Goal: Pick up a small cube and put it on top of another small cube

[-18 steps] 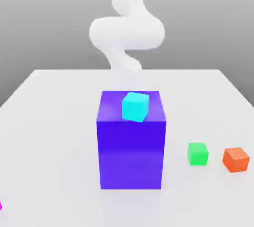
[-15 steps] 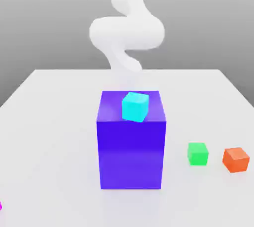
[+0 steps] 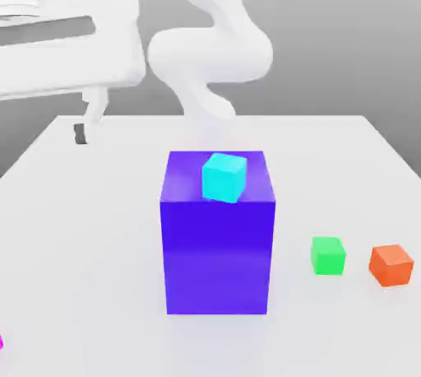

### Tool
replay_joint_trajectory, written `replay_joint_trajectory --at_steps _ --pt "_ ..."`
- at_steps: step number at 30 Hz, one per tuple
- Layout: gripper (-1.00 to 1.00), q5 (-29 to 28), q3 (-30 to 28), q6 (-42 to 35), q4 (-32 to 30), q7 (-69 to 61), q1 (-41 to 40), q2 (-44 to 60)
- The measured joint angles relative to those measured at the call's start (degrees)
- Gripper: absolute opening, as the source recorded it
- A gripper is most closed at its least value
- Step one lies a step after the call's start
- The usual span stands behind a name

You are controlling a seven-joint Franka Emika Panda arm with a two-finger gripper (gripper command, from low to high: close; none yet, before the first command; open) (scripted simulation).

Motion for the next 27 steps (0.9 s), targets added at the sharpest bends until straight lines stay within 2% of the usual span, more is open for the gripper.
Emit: replay_joint_trajectory --at_steps 7,15,19,20,27 --pt "0.00 4.4 -1.2 2.7 1.9 -7.4 -5.3 14.2" --pt "0.00 4.5 -3.1 6.9 3.6 -12.5 -11.3 29.0" --pt "0.00 7.8 0.1 12.1 5.6 -15.5 -14.7 37.2" --pt "-1.00 8.6 0.9 13.1 6.0 -16.0 -15.4 38.6" --pt "-1.00 8.6 0.8 13.0 6.0 -16.1 -15.3 38.5"
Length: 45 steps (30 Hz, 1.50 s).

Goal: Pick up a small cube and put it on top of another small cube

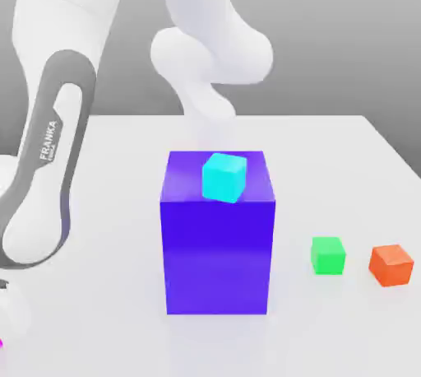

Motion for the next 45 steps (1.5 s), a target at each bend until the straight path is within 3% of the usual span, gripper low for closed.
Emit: replay_joint_trajectory --at_steps 5,16,23,27,31,36,42,43,45 --pt "-1.00 -3.2 -3.1 -4.8 -2.2 3.1 3.4 -7.8" --pt "-1.00 -4.6 6.6 -2.2 -17.2 19.1 22.1 -24.0" --pt "-1.00 -13.1 14.8 1.4 -28.4 36.0 38.4 -36.9" --pt "-1.00 -20.2 19.9 3.2 -35.0 47.0 40.9 -43.6" --pt "-1.00 -23.0 26.3 3.4 -41.9 53.7 44.3 -48.2" --pt "-1.00 -20.6 28.2 3.6 -46.5 53.8 48.0 -47.4" --pt "-1.00 -24.5 27.3 14.3 -46.3 56.6 48.1 -35.8" --pt "1.00 -25.6 27.0 15.9 -46.3 57.3 48.1 -34.1" --pt "1.00 -25.6 27.0 15.9 -46.3 57.3 48.1 -34.1"
